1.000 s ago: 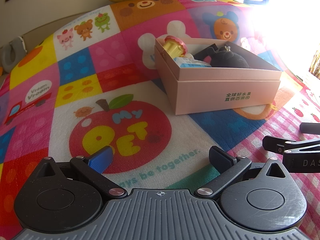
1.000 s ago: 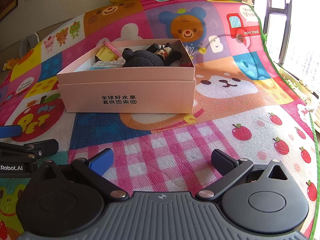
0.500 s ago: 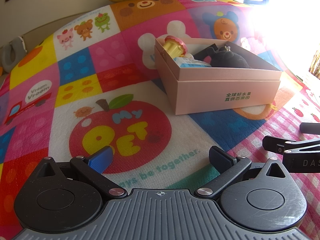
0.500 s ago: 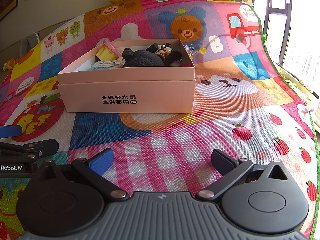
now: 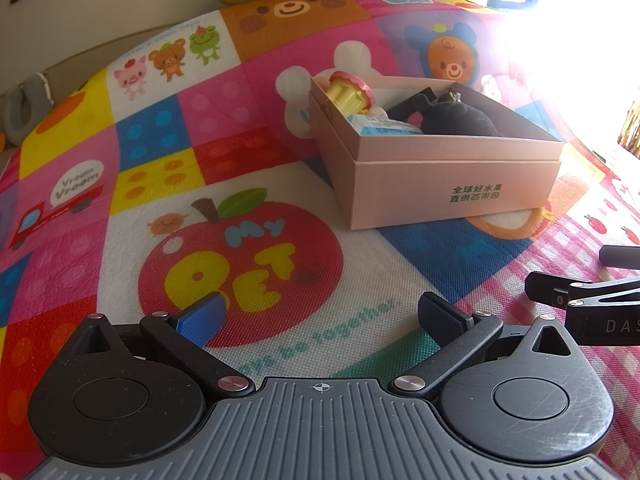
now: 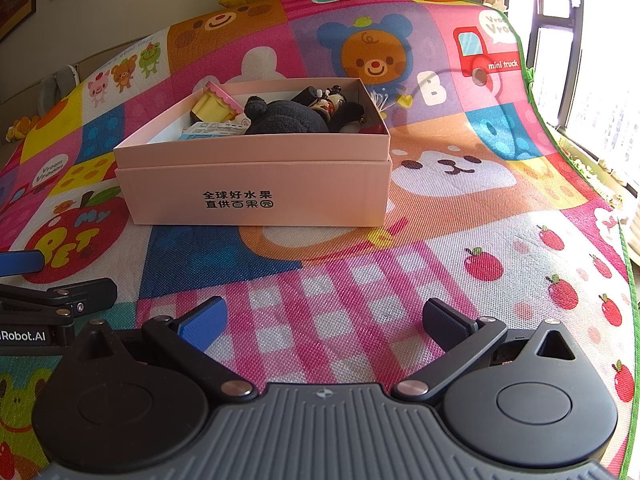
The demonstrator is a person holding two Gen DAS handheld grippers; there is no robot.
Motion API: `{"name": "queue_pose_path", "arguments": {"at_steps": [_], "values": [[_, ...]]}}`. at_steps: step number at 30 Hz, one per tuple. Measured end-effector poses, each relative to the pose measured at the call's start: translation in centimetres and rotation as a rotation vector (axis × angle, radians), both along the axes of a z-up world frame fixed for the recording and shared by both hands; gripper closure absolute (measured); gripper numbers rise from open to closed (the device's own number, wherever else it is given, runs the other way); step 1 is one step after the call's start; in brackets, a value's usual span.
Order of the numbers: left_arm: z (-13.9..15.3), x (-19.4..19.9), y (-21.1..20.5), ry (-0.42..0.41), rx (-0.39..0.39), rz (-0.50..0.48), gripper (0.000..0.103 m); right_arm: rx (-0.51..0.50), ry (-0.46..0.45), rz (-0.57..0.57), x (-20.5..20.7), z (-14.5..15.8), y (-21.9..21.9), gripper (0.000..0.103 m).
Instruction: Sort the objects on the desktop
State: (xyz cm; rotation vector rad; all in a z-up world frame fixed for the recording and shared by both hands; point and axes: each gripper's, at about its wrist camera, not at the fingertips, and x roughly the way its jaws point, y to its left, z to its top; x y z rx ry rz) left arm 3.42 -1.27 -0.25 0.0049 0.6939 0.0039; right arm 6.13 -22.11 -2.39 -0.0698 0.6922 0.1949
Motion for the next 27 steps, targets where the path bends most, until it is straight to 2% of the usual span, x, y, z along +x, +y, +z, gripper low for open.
{"name": "queue_pose_path", "arguments": {"at_steps": [27], "values": [[0.10, 0.06, 0.00, 0.001, -0.003, -0.001, 0.000, 0.001, 0.000, 0.000, -0.03, 0.00, 0.00, 0.000]]}}
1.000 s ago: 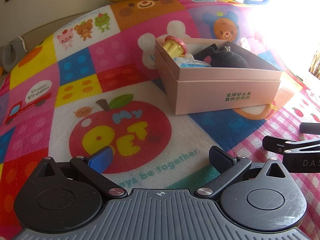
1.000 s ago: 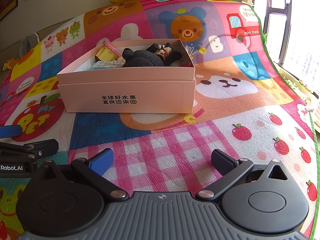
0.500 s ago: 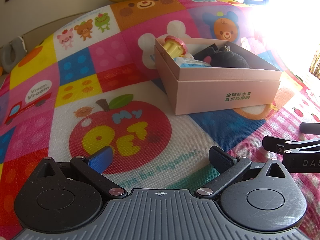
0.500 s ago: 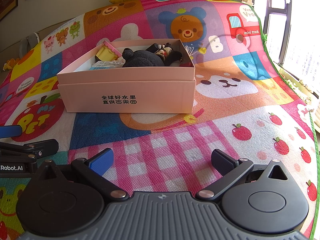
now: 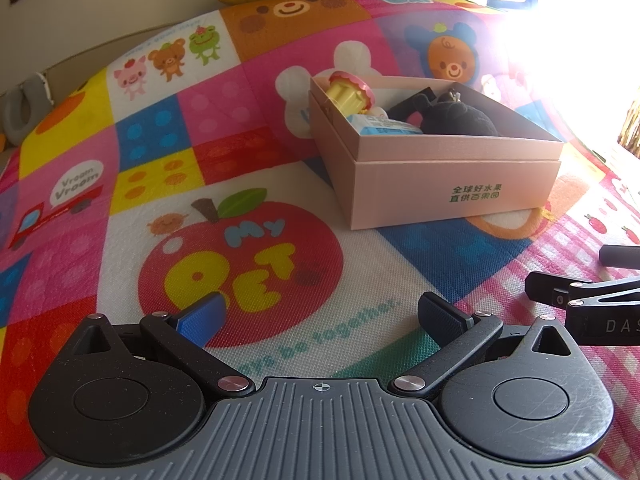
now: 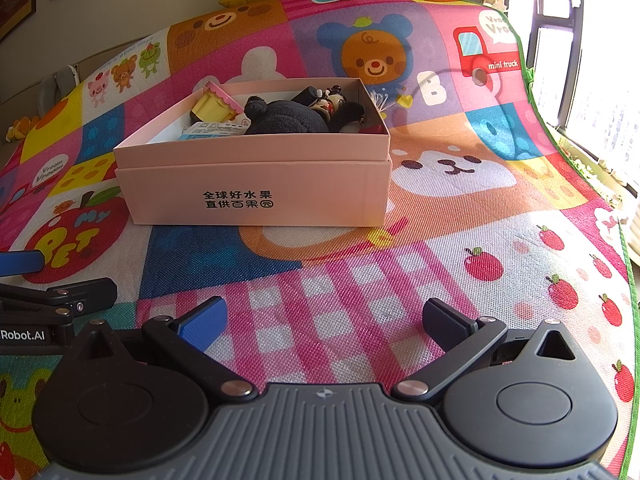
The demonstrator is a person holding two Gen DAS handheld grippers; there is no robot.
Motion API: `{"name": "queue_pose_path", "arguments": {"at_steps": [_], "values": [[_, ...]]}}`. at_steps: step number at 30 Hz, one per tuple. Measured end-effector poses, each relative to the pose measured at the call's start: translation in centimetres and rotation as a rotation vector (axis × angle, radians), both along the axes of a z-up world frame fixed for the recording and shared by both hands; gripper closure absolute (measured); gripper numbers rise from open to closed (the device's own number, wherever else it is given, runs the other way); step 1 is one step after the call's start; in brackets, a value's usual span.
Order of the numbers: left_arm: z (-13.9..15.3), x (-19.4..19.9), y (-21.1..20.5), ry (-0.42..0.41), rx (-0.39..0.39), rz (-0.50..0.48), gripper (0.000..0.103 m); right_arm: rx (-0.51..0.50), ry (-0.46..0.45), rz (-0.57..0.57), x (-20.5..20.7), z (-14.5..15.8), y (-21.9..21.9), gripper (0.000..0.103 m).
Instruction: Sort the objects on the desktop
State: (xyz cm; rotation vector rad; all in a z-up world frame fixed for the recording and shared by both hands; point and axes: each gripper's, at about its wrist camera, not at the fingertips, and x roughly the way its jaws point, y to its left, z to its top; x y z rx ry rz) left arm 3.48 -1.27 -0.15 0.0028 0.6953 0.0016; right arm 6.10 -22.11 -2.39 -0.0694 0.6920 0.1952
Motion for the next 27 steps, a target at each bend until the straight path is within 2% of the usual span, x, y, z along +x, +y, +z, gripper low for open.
{"name": "queue_pose_path", "arguments": {"at_steps": [11, 16, 18, 27], "values": [[0.02, -0.18, -0.26, -0.001, 0.005, 0.011, 0.000, 0.001, 0.000, 0.000, -0.01, -0.02, 0.05, 0.000], [0.36, -0.34, 0.04, 0.050, -0.010, 0.029, 0.000, 0.000, 0.000, 0.000, -0.02, -0.02, 0.06, 0.000], [0.60, -0.47, -0.07, 0.082, -0.021, 0.065, 0.000, 0.000, 0.000, 0.000, -0.02, -0.02, 0.06, 0.000], [0.28, -0.48, -0.27, 0.044, -0.021, 0.093, 0.000, -0.001, -0.001, 0.000, -0.03, -0.02, 0.03, 0.000]]}}
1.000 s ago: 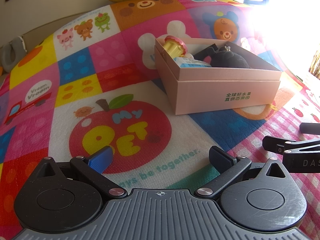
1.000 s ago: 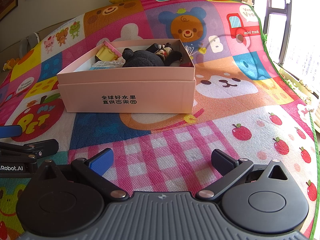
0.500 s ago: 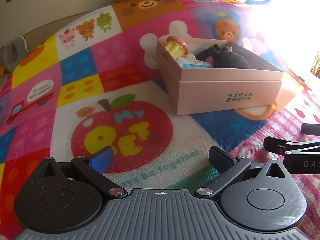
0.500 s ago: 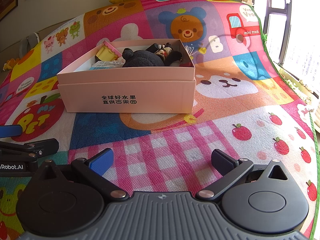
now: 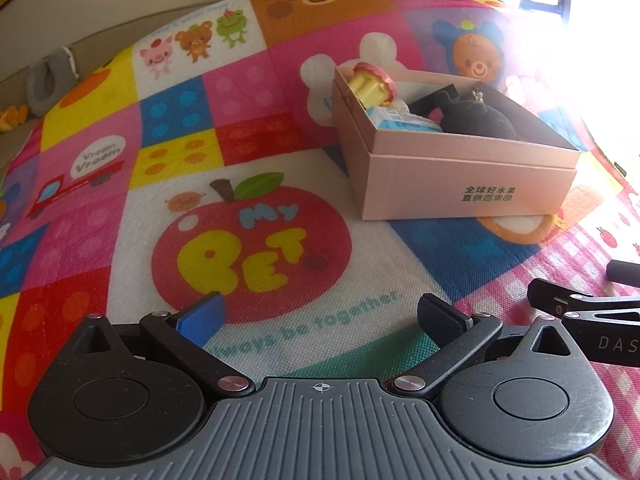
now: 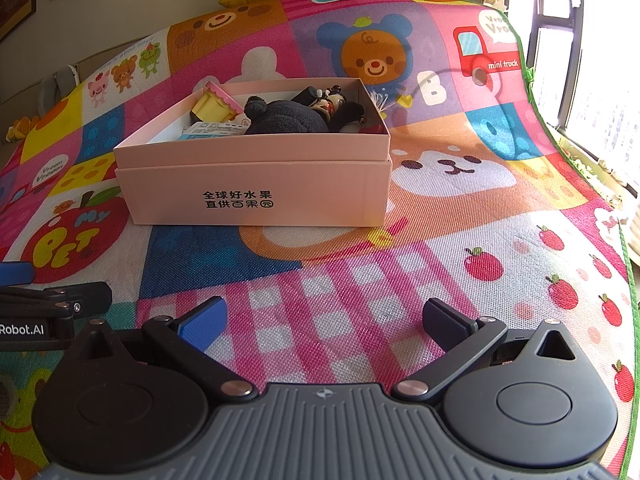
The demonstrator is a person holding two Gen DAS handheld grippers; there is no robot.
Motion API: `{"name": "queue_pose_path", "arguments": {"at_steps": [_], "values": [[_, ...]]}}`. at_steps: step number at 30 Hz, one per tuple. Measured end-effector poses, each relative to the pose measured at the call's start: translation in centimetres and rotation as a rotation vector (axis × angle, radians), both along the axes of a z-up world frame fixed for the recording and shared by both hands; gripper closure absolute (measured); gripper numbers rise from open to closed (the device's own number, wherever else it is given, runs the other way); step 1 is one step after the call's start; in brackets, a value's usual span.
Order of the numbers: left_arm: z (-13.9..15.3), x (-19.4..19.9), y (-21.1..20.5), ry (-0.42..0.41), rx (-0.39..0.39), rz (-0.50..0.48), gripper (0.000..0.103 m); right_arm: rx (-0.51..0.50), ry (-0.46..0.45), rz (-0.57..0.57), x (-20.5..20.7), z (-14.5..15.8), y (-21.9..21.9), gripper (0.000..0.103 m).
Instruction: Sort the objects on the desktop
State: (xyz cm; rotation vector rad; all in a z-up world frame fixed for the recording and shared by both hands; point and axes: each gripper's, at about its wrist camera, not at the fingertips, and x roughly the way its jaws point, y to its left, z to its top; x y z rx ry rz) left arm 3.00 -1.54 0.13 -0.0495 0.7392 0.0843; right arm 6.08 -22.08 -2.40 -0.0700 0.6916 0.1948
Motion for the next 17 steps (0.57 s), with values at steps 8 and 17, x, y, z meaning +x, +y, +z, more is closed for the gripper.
{"name": "queue_pose_path", "arguments": {"at_steps": [8, 17], "values": [[-0.04, -0.06, -0.02, -0.006, 0.001, 0.002, 0.000, 0.001, 0.000, 0.000, -0.01, -0.01, 0.03, 0.000], [0.02, -0.01, -0.06, -0.003, 0.001, -0.001, 0.000, 0.001, 0.000, 0.000, -0.04, 0.01, 0.02, 0.000]]}}
